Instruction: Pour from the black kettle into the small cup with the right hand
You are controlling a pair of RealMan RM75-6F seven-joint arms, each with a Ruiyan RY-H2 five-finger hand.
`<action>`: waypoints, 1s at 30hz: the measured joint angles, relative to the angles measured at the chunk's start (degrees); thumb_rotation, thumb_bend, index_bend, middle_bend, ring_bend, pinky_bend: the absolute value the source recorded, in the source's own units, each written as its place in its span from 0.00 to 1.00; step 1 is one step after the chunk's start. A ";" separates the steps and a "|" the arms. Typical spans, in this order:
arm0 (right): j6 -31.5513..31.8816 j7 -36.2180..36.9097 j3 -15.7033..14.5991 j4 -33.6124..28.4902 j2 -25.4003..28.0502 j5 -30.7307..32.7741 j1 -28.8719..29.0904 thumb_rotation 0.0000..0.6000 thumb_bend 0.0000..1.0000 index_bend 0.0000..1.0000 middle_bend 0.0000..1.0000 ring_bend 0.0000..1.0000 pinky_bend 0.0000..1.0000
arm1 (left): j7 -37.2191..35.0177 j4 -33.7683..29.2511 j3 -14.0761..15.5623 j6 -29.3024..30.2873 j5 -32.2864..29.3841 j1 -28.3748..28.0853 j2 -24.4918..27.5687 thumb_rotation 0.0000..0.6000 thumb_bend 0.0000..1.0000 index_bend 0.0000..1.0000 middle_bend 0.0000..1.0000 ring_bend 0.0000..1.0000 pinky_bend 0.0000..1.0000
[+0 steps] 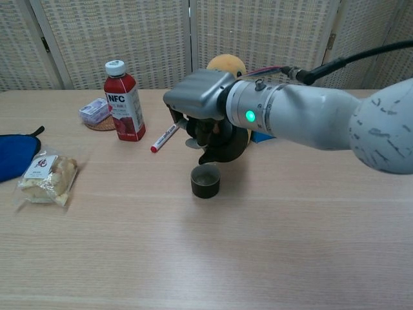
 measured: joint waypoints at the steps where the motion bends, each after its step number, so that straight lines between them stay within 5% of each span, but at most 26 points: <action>1: 0.13 0.75 0.24 -0.12 0.04 -0.19 -0.25 0.91 0.37 0.87 1.00 0.96 0.54 | 0.07 -0.05 0.00 -0.02 0.02 -0.02 0.04 0.61 0.08 0.13 0.02 0.08 0.00; 17: 0.72 17.72 3.92 -7.93 5.51 -2.31 -6.98 0.91 0.38 0.87 1.00 0.96 0.54 | 1.84 -2.11 -0.12 -0.53 0.83 -0.97 0.93 0.60 0.08 0.13 0.02 0.08 0.00; 30: 2.87 31.05 1.35 -13.04 12.08 -9.02 -16.42 0.91 0.38 0.87 1.00 0.96 0.54 | 4.26 -4.43 0.00 -1.56 1.59 -2.16 1.20 0.60 0.08 0.13 0.02 0.08 0.00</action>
